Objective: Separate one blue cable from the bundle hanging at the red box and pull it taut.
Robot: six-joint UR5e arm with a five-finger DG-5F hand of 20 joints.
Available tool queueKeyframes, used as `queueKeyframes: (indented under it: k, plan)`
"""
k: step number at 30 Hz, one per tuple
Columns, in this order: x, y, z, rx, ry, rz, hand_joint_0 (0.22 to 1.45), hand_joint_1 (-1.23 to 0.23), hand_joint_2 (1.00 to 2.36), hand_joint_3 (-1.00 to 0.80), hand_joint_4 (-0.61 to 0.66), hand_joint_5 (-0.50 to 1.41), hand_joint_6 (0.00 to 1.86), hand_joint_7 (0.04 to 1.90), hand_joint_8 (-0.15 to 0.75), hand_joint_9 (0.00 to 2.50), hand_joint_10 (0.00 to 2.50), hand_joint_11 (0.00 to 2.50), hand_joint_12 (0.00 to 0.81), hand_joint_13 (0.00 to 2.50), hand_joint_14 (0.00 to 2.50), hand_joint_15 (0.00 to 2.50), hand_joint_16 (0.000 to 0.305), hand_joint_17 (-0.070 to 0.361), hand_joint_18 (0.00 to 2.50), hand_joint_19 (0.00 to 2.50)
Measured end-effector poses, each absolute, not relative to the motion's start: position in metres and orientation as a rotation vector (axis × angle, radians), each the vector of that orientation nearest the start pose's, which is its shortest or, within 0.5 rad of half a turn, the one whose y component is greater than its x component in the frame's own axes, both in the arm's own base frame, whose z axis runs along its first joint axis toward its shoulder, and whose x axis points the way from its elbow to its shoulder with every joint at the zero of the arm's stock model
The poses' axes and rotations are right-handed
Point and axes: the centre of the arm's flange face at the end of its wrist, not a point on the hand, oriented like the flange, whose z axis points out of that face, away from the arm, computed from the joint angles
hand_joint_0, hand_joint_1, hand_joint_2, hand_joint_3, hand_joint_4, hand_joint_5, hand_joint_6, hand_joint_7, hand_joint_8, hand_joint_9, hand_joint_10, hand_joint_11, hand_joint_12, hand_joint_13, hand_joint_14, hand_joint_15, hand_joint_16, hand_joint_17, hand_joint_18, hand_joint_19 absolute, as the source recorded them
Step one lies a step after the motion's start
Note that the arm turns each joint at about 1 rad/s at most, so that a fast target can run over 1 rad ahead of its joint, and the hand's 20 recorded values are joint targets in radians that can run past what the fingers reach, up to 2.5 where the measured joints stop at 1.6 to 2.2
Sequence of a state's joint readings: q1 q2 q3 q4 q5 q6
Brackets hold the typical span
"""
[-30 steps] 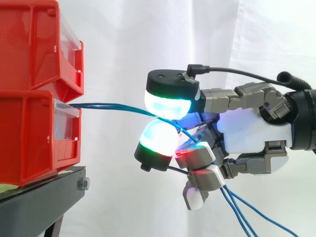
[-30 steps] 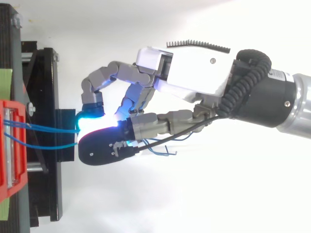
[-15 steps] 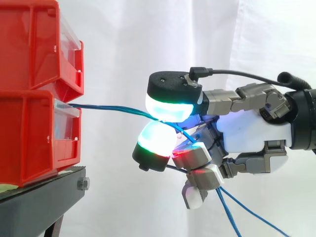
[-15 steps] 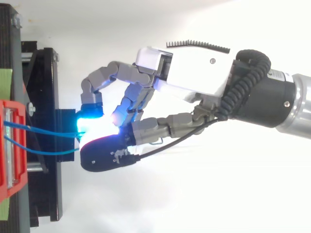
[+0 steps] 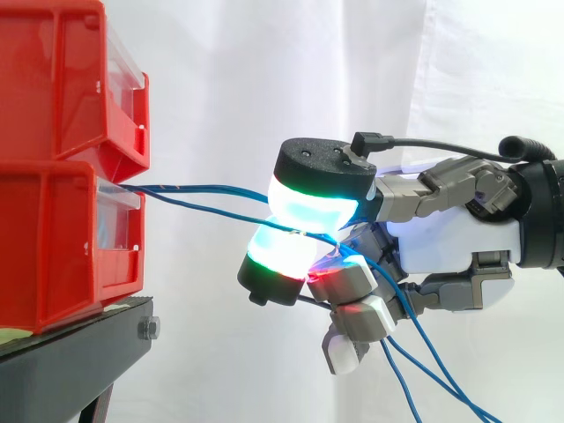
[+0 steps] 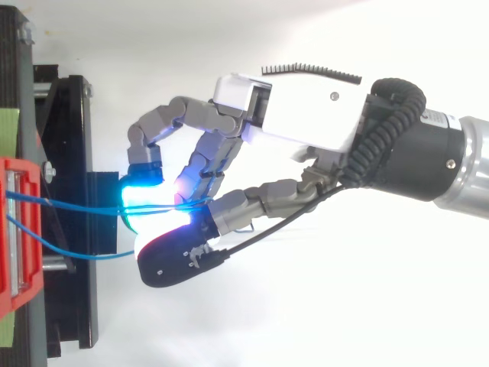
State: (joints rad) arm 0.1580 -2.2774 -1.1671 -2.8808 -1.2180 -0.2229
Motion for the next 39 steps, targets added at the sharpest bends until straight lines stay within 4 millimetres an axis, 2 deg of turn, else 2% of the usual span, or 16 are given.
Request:
queueKeyframes:
  k: [5, 6, 7, 8, 10, 13, 14, 15, 16, 17, 19, 24, 28, 31, 39]
  plan:
    - [0.7568, -0.049, 0.2653, 1.164, 1.214, 0.872, 0.78, -0.92, 1.0, -0.5, 0.15, -0.19, 0.86, 1.22, 0.356, 1.18, 0.03, 1.21, 0.402, 1.19, 0.03, 0.85, 0.044, 0.099, 0.94, 0.48]
    - [0.7568, -0.049, 0.2655, 1.164, 1.214, 0.872, 0.75, -0.94, 1.0, -0.5, 0.15, -0.19, 0.86, 1.23, 0.355, 1.17, 0.03, 1.22, 0.404, 1.18, 0.03, 0.85, 0.044, 0.099, 0.93, 0.49]
    - [0.7567, -0.049, 0.2656, 1.164, 1.214, 0.872, 0.65, -0.96, 1.0, -0.5, 0.16, -0.19, 0.86, 1.23, 0.353, 1.16, 0.02, 1.22, 0.405, 1.17, 0.03, 0.85, 0.044, 0.1, 0.92, 0.5]
    - [0.7567, -0.0489, 0.2654, 1.164, 1.214, 0.872, 0.65, -0.96, 1.0, -0.5, 0.16, -0.19, 0.86, 1.22, 0.356, 1.16, 0.03, 1.22, 0.407, 1.17, 0.03, 0.85, 0.044, 0.1, 0.92, 0.5]
    - [0.7568, -0.0488, 0.2654, 1.164, 1.215, 0.873, 0.53, -0.94, 1.0, -0.5, 0.18, -0.19, 0.86, 1.2, 0.37, 1.16, 0.02, 1.22, 0.416, 1.18, 0.03, 0.85, 0.047, 0.106, 0.93, 0.51]
    - [0.7567, -0.0489, 0.2655, 1.164, 1.214, 0.872, 0.49, -0.88, 1.0, -0.5, 0.2, -0.19, 0.85, 1.15, 0.382, 1.17, 0.02, 1.2, 0.434, 1.19, 0.03, 0.84, 0.051, 0.114, 0.96, 0.52]
    - [0.7567, -0.049, 0.2655, 1.164, 1.214, 0.872, 0.49, -0.85, 1.0, -0.5, 0.2, -0.19, 0.84, 1.13, 0.383, 1.18, 0.02, 1.19, 0.439, 1.19, 0.03, 0.85, 0.051, 0.115, 0.96, 0.52]
    - [0.7567, -0.0491, 0.2653, 1.164, 1.215, 0.872, 0.49, -0.66, 1.0, -0.5, 0.19, -0.18, 0.83, 1.1, 0.378, 1.2, 0.02, 1.18, 0.441, 1.22, 0.02, 0.84, 0.051, 0.115, 0.96, 0.53]
    - [0.7567, -0.049, 0.2652, 1.164, 1.215, 0.872, 0.52, -0.54, 1.0, -0.5, 0.17, -0.18, 0.83, 1.1, 0.367, 1.21, 0.02, 1.18, 0.425, 1.22, 0.03, 0.85, 0.049, 0.111, 0.97, 0.56]
    - [0.7567, -0.049, 0.2652, 1.164, 1.215, 0.872, 0.53, -0.53, 1.0, -0.5, 0.17, -0.18, 0.82, 1.1, 0.371, 1.22, 0.02, 1.17, 0.426, 1.22, 0.03, 0.85, 0.049, 0.111, 0.97, 0.56]
    - [0.7566, -0.0491, 0.2654, 1.164, 1.214, 0.872, 0.6, -0.37, 1.0, -0.5, 0.16, -0.16, 0.78, 1.13, 0.351, 1.24, 0.03, 1.17, 0.415, 1.22, 0.03, 0.85, 0.046, 0.104, 0.97, 0.62]
    - [0.7566, -0.0491, 0.2654, 1.165, 1.214, 0.873, 0.66, -0.43, 1.0, -0.48, 0.16, -0.14, 0.74, 1.14, 0.348, 1.24, 0.02, 1.14, 0.42, 1.23, 0.03, 0.87, 0.047, 0.105, 0.98, 0.63]
    - [0.7564, -0.0492, 0.2655, 1.167, 1.214, 0.874, 0.65, -0.54, 1.02, -0.31, 0.18, -0.13, 0.65, 1.22, 0.358, 1.24, 0.02, 1.16, 0.423, 1.23, 0.03, 0.86, 0.047, 0.106, 0.99, 0.63]
    - [0.7564, -0.0492, 0.2655, 1.168, 1.214, 0.874, 0.65, -0.62, 1.02, -0.25, 0.19, -0.13, 0.64, 1.24, 0.352, 1.23, 0.03, 1.17, 0.419, 1.23, 0.03, 0.87, 0.048, 0.107, 0.99, 0.63]
    - [0.7562, -0.0492, 0.2655, 1.169, 1.215, 0.874, 0.64, -0.68, 1.02, -0.15, 0.19, -0.15, 0.67, 1.26, 0.358, 1.21, 0.03, 1.22, 0.424, 1.23, 0.03, 0.87, 0.048, 0.109, 0.99, 0.61]
